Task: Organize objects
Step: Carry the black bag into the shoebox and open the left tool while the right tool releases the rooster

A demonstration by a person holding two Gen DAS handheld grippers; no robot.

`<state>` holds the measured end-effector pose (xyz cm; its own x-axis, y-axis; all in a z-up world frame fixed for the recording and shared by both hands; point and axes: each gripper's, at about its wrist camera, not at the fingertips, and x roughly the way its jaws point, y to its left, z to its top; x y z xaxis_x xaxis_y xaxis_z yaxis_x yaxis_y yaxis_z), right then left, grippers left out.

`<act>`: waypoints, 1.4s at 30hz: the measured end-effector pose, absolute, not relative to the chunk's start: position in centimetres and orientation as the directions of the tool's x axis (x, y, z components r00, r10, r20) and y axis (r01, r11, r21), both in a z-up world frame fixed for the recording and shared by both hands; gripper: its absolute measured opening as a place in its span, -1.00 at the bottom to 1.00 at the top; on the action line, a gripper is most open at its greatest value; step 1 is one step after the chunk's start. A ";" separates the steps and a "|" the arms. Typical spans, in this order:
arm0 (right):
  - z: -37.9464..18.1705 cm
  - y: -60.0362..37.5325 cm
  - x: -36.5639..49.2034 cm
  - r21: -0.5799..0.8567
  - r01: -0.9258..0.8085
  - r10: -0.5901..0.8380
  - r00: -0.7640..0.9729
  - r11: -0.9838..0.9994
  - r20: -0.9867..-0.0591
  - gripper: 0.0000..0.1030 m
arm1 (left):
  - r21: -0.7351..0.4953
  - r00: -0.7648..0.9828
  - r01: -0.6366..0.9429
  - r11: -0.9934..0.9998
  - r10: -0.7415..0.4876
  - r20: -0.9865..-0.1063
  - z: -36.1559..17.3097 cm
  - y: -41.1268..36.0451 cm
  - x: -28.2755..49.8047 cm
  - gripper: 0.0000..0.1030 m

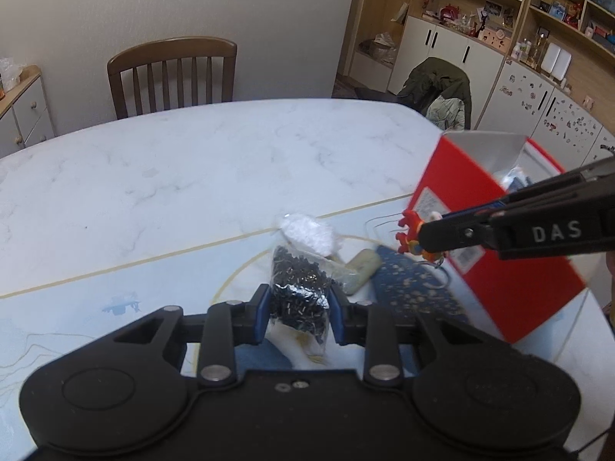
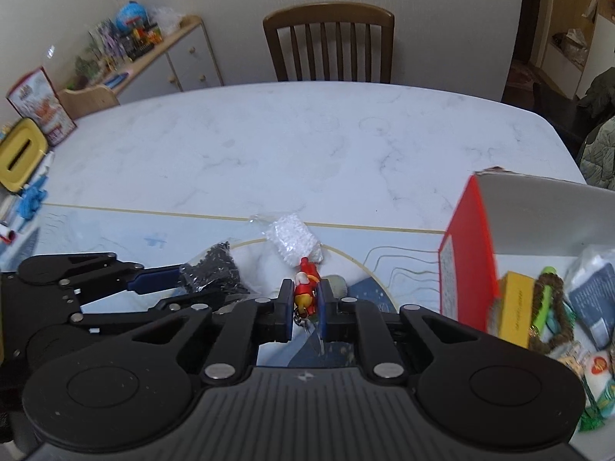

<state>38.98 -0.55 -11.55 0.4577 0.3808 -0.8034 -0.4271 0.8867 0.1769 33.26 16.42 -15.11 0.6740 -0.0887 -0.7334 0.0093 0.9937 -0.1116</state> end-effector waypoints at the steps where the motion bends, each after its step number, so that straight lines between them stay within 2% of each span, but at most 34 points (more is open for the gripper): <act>1: -11.1 -1.1 38.7 0.188 -0.424 0.389 0.457 0.886 -0.800 -0.78 | -0.111 0.676 0.012 0.994 -0.090 -0.731 -14.7 16.1 33.0 -0.43; 12: -6.6 -7.7 36.3 0.244 -0.429 0.451 0.488 0.870 -0.747 -0.78 | -0.097 0.697 0.046 0.994 -0.102 -0.710 -9.8 10.3 31.6 -0.43; 22: -4.3 -15.6 36.2 0.239 -0.425 0.456 0.537 0.873 -0.710 -0.78 | -0.082 0.711 0.077 0.994 -0.112 -0.694 -7.3 3.3 32.3 -0.43; 42: -7.5 -29.1 39.5 0.219 -0.292 0.356 0.592 0.931 -0.723 -0.77 | -0.033 0.669 0.113 0.993 -0.100 -0.737 -8.8 -7.1 38.9 -0.43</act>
<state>39.55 -29.11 -7.48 0.5916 0.3564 -0.7232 -0.2925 0.9308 0.2194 38.91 -7.08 -8.76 0.6686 -0.1003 -0.7368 0.1127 0.9931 -0.0328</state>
